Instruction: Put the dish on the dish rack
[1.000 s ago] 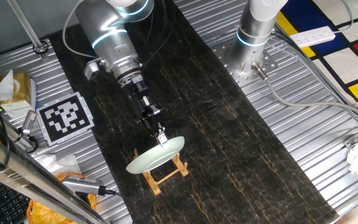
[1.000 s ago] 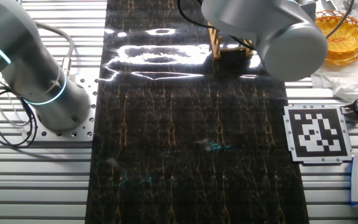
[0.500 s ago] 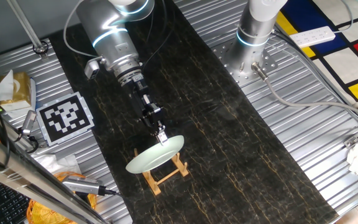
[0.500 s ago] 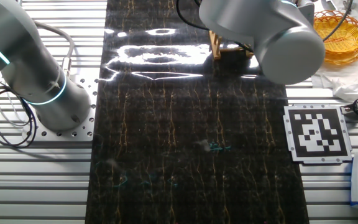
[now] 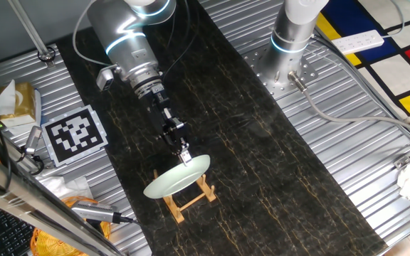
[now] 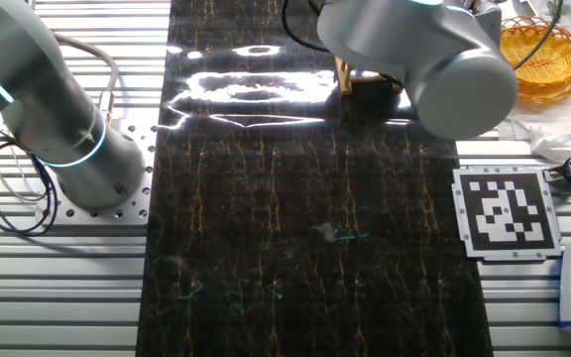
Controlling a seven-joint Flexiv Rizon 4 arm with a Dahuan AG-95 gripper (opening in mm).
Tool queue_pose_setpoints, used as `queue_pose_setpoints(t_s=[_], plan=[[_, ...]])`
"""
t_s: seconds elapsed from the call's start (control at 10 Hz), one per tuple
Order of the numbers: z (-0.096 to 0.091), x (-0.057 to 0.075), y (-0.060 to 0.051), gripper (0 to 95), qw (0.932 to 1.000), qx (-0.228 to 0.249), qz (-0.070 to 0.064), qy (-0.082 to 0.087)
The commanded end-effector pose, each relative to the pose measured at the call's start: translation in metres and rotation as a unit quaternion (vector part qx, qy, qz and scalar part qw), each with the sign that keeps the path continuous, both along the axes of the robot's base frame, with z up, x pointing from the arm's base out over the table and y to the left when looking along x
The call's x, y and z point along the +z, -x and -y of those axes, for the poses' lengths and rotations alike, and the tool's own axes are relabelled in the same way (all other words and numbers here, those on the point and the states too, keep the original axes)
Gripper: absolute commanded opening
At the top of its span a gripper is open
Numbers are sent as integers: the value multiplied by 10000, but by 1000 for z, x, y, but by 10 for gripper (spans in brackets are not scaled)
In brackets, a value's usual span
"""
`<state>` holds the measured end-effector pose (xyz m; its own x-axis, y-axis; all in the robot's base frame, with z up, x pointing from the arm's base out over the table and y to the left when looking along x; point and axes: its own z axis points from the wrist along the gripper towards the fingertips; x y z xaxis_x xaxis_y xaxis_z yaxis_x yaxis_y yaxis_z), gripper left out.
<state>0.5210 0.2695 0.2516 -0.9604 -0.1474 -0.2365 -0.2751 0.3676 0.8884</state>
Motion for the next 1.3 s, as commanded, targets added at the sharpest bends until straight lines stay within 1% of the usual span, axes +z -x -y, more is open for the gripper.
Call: queue_pose_setpoints(t_s=[0.1,0.3,0.4,0.7,0.8,0.9,1.2,1.3], plan=[[0,0,0,0,10000,17,50,-43],[0,-1,0,0,9998,43,130,-155],[0,-1,0,0,9998,45,140,-160],[1,-3,0,0,9995,87,251,-192],[1,-3,0,0,9993,96,287,-228],[1,-3,0,0,9992,103,307,-233],[1,-4,1,0,9983,162,470,-294],[1,-4,1,0,9983,167,480,-291]])
